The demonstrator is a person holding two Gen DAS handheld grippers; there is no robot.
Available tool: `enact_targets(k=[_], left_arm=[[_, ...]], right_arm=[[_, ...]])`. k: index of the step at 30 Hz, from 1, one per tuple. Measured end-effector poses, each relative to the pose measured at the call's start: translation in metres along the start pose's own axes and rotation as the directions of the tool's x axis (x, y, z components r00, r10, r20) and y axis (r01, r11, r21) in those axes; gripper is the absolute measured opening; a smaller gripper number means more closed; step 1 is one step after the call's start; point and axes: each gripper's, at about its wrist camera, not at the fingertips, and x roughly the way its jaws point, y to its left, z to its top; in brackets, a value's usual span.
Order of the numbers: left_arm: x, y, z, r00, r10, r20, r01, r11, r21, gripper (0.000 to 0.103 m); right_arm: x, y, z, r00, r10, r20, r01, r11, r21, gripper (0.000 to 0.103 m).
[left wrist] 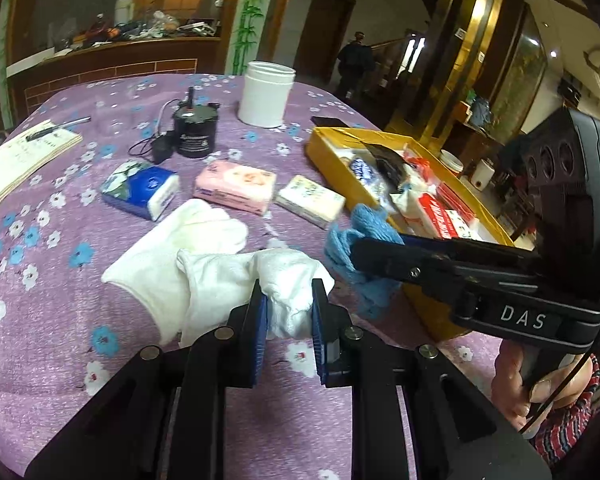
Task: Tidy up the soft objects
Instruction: 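Carry the white cloth and blue cloth over the yellow box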
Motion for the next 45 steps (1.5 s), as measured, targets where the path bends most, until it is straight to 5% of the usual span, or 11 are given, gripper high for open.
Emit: enact_targets(k=[16, 30, 45], left_arm=[[0.012, -0.083, 0.019, 0.998, -0.062, -0.013, 0.063, 0.985, 0.162, 0.017], [0.041, -0.17, 0.007, 0.987, -0.13, -0.095, 0.154, 0.933, 0.326, 0.017], [0.076, -0.204, 0.01, 0.972, -0.17, -0.164, 0.217, 0.918, 0.333, 0.017]], right_arm=[[-0.058, -0.07, -0.002, 0.992, -0.051, 0.111, 0.033, 0.987, 0.16, 0.031], [-0.108, -0.147, -0.03, 0.975, -0.156, 0.16, 0.097, 0.94, 0.327, 0.032], [-0.127, -0.185, -0.049, 0.947, -0.294, 0.127, 0.225, 0.892, 0.392, 0.032]])
